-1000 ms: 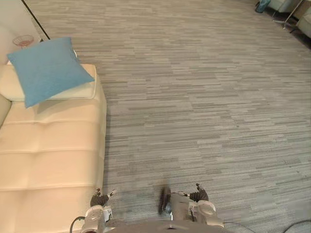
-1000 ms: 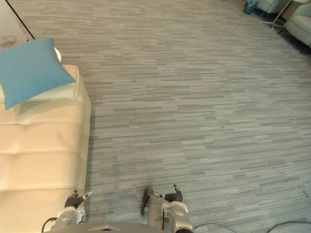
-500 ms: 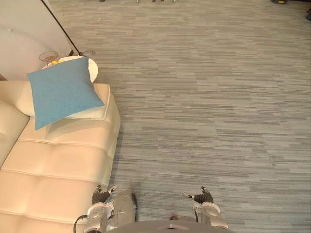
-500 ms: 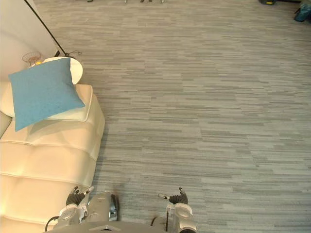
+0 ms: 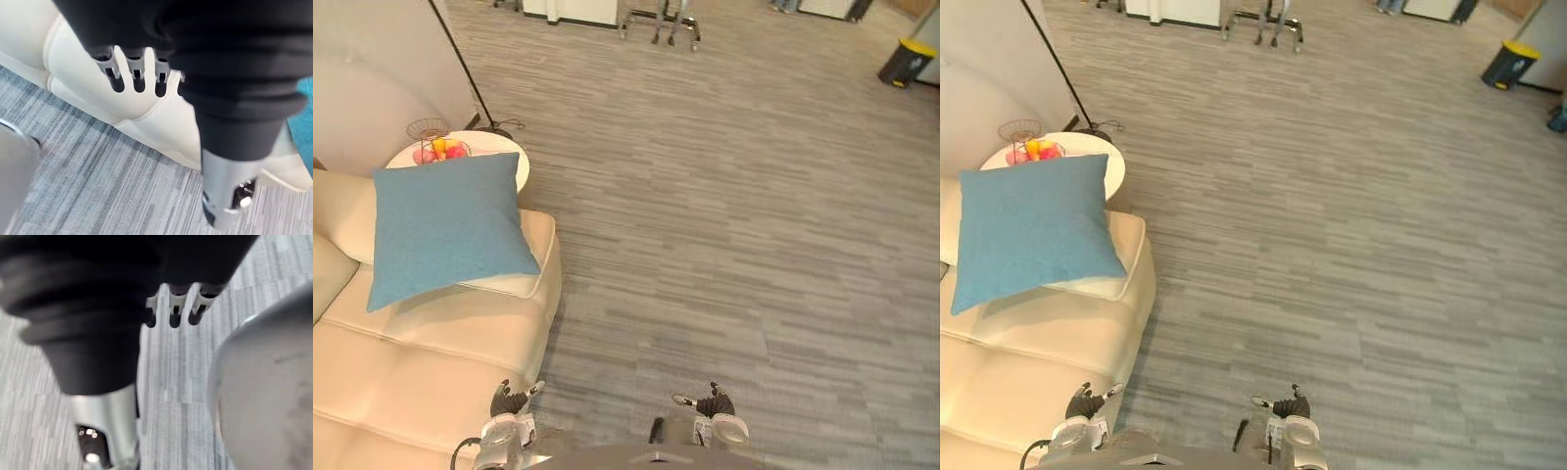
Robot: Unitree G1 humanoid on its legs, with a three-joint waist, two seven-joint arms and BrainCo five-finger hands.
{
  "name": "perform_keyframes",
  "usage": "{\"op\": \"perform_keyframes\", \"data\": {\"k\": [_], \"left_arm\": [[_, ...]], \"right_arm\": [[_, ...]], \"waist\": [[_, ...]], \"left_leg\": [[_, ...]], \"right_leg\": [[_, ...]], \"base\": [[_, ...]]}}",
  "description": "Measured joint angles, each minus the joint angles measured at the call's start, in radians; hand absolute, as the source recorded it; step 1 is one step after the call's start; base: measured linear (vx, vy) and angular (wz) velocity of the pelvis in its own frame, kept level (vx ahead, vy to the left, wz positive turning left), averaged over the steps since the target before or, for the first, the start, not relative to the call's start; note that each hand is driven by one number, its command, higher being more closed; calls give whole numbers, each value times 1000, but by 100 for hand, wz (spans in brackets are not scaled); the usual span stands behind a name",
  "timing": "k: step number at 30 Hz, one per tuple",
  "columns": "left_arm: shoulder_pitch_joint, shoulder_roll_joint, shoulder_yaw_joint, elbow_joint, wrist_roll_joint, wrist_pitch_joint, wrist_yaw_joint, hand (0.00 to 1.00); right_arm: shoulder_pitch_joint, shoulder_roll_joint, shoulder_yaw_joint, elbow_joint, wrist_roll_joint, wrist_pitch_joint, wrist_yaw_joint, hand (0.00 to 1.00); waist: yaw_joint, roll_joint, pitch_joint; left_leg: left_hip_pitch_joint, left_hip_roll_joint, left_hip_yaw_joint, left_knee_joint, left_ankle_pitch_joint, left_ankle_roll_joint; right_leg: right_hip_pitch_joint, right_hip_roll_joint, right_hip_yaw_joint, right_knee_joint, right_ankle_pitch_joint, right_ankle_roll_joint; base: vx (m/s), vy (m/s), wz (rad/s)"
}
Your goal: Pick up cushions and gather them together orderly.
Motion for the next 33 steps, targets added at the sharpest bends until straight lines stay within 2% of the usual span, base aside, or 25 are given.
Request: {"op": "perform_keyframes", "data": {"k": [2,3,4,5,6,7,8,9,10,11,13,14,16,19,20,21,22,23,25,26,27,28,29,31,33], "left_arm": [[-7,-9,0,1,1,-1,3,0],[-7,-10,0,1,1,-1,4,0],[-5,-12,3,3,1,-1,7,0],[-2,-14,7,4,2,-1,8,0],[-3,-27,22,15,2,-1,10,0],[2,-48,30,10,2,-7,10,0],[2,-53,30,9,2,-10,11,0],[1,-61,39,13,1,-11,11,0],[2,-62,55,14,1,-10,11,0],[10,-62,79,13,0,-9,15,0],[25,-60,82,7,0,-9,20,0],[30,-54,79,-2,0,-9,20,0],[30,-54,77,-12,0,-9,20,0],[22,-53,75,-20,1,-9,19,0],[21,-54,73,-19,1,-9,19,0],[25,-49,70,-15,-6,-11,17,0],[25,-40,66,-14,-3,-13,18,0],[20,-16,66,-13,-4,-14,17,0],[12,-7,66,4,-5,-13,18,0],[14,-3,56,7,-5,-13,20,0],[13,6,35,14,-9,-11,19,0],[15,15,18,20,-12,-9,19,0],[15,22,10,24,-13,-4,18,0],[15,29,8,23,-13,-2,18,0],[22,25,9,23,-13,-2,19,0]], "right_arm": [[0,-3,-18,2,0,2,0,0],[2,-4,-22,7,0,2,0,0],[3,-2,-39,10,7,5,3,0],[6,-3,-39,11,6,5,3,0],[0,-13,-37,10,4,5,6,0],[-10,-26,-38,15,3,6,6,0],[-13,-30,-36,19,5,6,7,0],[-15,-38,-36,17,5,5,8,0],[-17,-44,-36,16,4,6,7,0],[-18,-46,-36,19,7,6,4,0],[-12,-41,-31,21,15,6,-3,0],[-7,-36,-23,20,22,5,-4,0],[-7,-36,-4,20,23,5,-5,0],[-8,-28,0,20,23,6,-5,0],[-6,-28,-13,19,23,6,-5,0],[-4,-25,-24,32,24,8,-5,0],[-7,-19,-25,36,23,8,-3,0],[-22,5,-35,43,22,4,-3,0],[-23,13,-35,57,20,7,-2,0],[-15,13,-34,59,18,7,-2,0],[-6,11,-29,57,11,7,1,0],[0,9,-20,46,9,5,4,0],[4,2,-1,46,4,6,7,0],[18,1,12,43,2,4,9,0],[18,-2,7,39,2,4,9,0]], "waist": [[-10,0,1],[-11,0,1],[-19,0,2],[-24,3,0],[-22,27,-6],[-16,44,-8],[-17,50,-8],[-24,65,-4],[-24,80,-1],[-15,87,2],[-11,90,4],[-4,85,4],[9,81,1],[6,78,3],[6,82,1],[11,65,-8],[15,50,-10],[25,11,-17],[33,-14,-14],[29,-18,-13],[18,-11,-10],[4,-4,-7],[-9,-12,-9],[-12,-26,-17],[-12,-23,-15]], "left_leg": [[33,11,-74,-2,-38,-29],[37,12,-93,-3,-47,-37],[63,16,-139,-1,-81,-65],[72,22,-157,0,-93,-77],[88,51,-195,-9,-99,-86],[78,57,-210,13,-79,-95],[57,59,-215,48,-75,-98],[-4,74,-221,176,-63,-122],[-73,89,-211,328,-25,-166],[-134,126,-181,480,4,-196],[-211,197,-74,641,1,-189],[-256,224,6,663,-3,-164],[-302,226,93,595,-14,-138],[-359,204,211,356,1,-113],[-359,204,274,231,77,-96],[-342,183,323,137,187,-30],[-334,165,323,115,188,-29],[-318,124,321,77,182,-18],[-277,92,318,54,166,-7],[-244,69,295,41,149,-5],[-219,57,264,37,138,-2],[-206,47,231,37,129,1],[-191,38,197,32,127,2],[-153,8,119,1,127,2],[-118,-7,66,-21,128,-1]], "right_leg": [[-21,73,108,-305,16,-15],[-21,84,143,-366,26,-22],[-17,99,207,-467,100,-20],[-10,102,203,-461,147,-17],[-2,112,164,-418,98,-30],[-13,108,133,-366,37,-51],[-13,104,119,-355,25,-54],[4,100,82,-354,0,-65],[39,104,55,-362,-15,-77],[88,107,24,-382,-26,-95],[181,116,-18,-440,-32,-106],[251,111,-43,-499,-32,-106],[307,93,-77,-553,-30,-104],[383,62,-161,-629,-20,-85],[403,61,-187,-641,-17,-78],[420,58,-186,-657,-23,-55],[420,46,-180,-663,-17,-49],[423,24,-156,-657,-1,-52],[411,-14,-135,-561,9,-40],[383,-42,-123,-440,29,-16],[332,-68,-103,-283,74,10],[280,-74,-69,-161,76,23],[239,-68,-37,-78,66,29],[163,-43,8,-30,32,29],[130,-8,62,-98,-7,15]], "base": [[357,-245,94],[431,-338,93],[298,-239,77],[415,-312,94],[439,-295,76],[439,-295,72],[425,-286,74],[332,-210,71],[421,-248,72],[406,-189,55],[369,-143,47],[328,-103,54],[323,-18,57],[273,97,76],[349,175,80],[232,117,68],[314,188,49],[201,137,18],[235,145,27],[262,137,56],[295,154,77],[276,110,104],[216,70,116],[238,-3,131],[227,-64,100]]}}
